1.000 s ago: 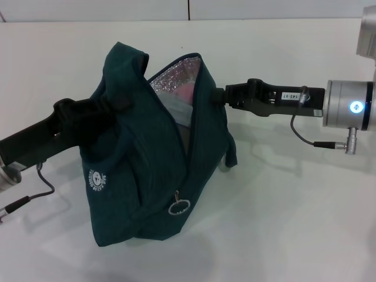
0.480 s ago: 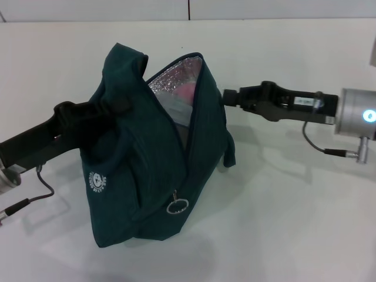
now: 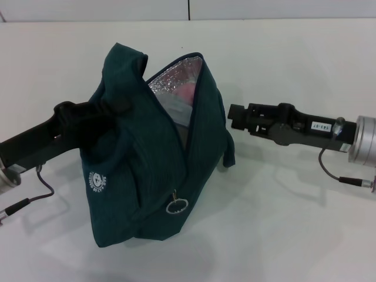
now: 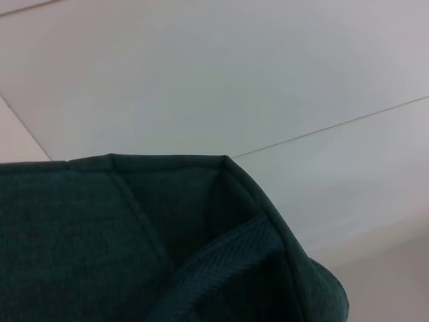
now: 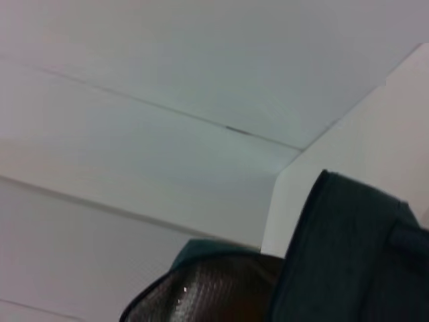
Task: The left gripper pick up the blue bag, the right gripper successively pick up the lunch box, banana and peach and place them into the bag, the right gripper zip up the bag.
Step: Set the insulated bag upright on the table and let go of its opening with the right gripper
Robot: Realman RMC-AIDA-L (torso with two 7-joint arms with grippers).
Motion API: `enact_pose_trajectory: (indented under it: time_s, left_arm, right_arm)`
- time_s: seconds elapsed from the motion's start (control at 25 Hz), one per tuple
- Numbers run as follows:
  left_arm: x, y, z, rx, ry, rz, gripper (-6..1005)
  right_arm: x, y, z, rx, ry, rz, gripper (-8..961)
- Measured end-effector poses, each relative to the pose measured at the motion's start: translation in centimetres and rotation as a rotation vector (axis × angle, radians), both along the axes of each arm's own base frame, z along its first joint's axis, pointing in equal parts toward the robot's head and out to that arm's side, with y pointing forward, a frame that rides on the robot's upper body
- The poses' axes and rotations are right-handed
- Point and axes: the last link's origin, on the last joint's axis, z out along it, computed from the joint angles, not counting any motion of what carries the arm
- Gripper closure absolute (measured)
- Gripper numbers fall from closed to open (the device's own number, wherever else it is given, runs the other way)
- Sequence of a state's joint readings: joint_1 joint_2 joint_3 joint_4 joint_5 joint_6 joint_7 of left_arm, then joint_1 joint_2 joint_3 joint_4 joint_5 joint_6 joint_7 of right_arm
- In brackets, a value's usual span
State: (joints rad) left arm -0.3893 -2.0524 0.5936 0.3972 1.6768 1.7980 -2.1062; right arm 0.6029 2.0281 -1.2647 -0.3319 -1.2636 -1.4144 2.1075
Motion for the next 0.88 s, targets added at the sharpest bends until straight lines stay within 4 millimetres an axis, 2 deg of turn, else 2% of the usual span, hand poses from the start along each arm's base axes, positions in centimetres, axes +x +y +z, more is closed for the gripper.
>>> enact_pose_trajectory:
  time_s: [0.12, 0.36, 0.56, 0.64, 0.88]
  left_arm:
    - [0.0, 0.0, 0.0, 0.000, 0.000, 0.000, 962]
    - [0.1, 0.1, -0.1, 0.000, 0.000, -0.001, 962]
    - [0.1, 0.1, -0.1, -0.002, 0.000, -0.002, 962]
    - [0.1, 0.1, -0.1, -0.002, 0.000, -0.002, 962]
    - [0.1, 0.1, -0.1, -0.003, -0.001, -0.003, 963]
  right_arm:
    - [-0.1, -0.2, -0.2, -0.013, 0.000, 0.009, 594]
    - [-0.5, 0.1, -0.4, -0.014, -0.005, 0.014, 467]
    - [-1.7, 0.8, -1.1, -0.026, -0.027, 0.046, 362]
    - [-2.1, 1.0, -1.3, -0.032, -0.042, 0.059, 160]
    - [-2.6, 1.2, -1.8, -0.046, -0.069, 0.077, 101]
